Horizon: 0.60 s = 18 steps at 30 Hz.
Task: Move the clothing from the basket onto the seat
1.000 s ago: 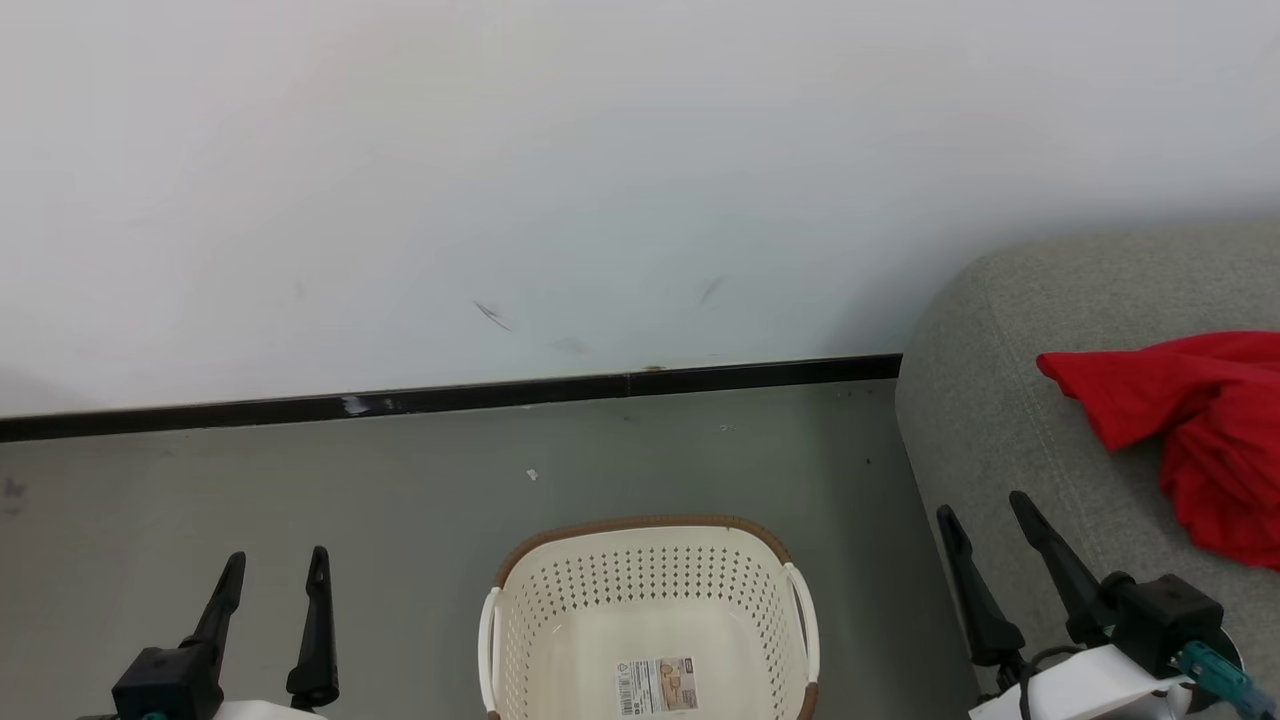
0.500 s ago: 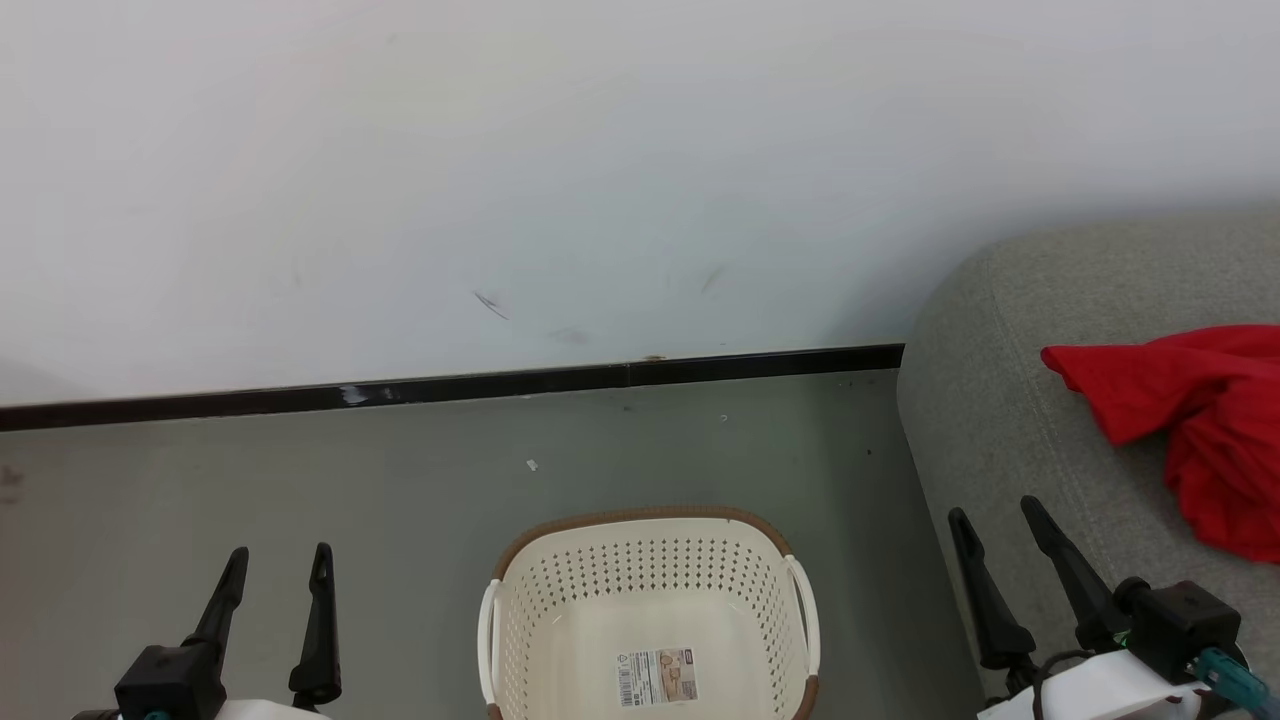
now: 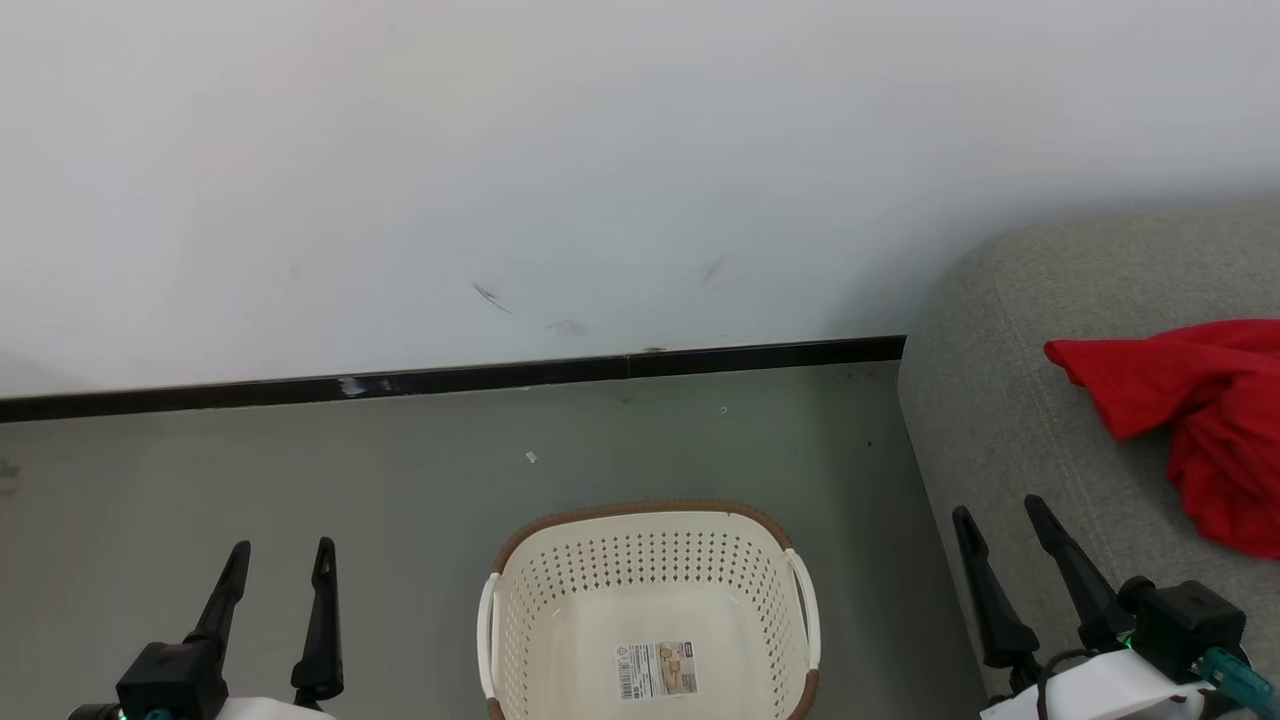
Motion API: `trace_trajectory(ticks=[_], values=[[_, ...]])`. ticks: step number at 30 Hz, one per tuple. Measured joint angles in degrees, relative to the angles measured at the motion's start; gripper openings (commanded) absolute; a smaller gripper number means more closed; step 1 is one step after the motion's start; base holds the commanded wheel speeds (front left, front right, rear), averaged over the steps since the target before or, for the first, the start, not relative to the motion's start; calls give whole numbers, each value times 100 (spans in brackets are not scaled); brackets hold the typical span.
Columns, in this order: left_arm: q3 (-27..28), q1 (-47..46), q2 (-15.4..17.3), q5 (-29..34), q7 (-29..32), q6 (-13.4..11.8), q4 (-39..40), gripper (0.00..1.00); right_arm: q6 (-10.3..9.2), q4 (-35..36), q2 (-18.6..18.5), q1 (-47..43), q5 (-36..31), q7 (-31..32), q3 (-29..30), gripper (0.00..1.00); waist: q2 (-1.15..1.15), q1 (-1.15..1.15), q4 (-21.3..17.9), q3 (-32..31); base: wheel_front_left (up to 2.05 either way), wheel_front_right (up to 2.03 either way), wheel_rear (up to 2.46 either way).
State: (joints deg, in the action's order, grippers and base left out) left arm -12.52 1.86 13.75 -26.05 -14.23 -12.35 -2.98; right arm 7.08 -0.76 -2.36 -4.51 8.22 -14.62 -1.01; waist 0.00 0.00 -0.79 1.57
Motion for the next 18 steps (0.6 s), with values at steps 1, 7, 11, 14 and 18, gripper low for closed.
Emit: trace_trajectory(ticks=[1,7,11,14,18], values=[[1,-1,0,5,0,0,7,100,0,0,0,0,3,0,1,100,0,0,2,2,0,0,0],[-46,32,-122,48,5,41,-146,0,-3,-176,40,-23,10,2,-16,0,0,0,8,9,0,0,0],[-132,136,-305,35,10,41,-325,0,-3,-359,78,-149,14,3,-47,0,0,0,7,10,0,0,0],[-118,140,-312,-92,13,49,-322,0,-3,-320,78,-204,147,3,-109,0,0,0,6,12,0,0,0],[-86,140,-331,-374,70,113,-300,0,-3,-247,78,-255,419,3,-174,0,0,0,4,14,0,0,0]])
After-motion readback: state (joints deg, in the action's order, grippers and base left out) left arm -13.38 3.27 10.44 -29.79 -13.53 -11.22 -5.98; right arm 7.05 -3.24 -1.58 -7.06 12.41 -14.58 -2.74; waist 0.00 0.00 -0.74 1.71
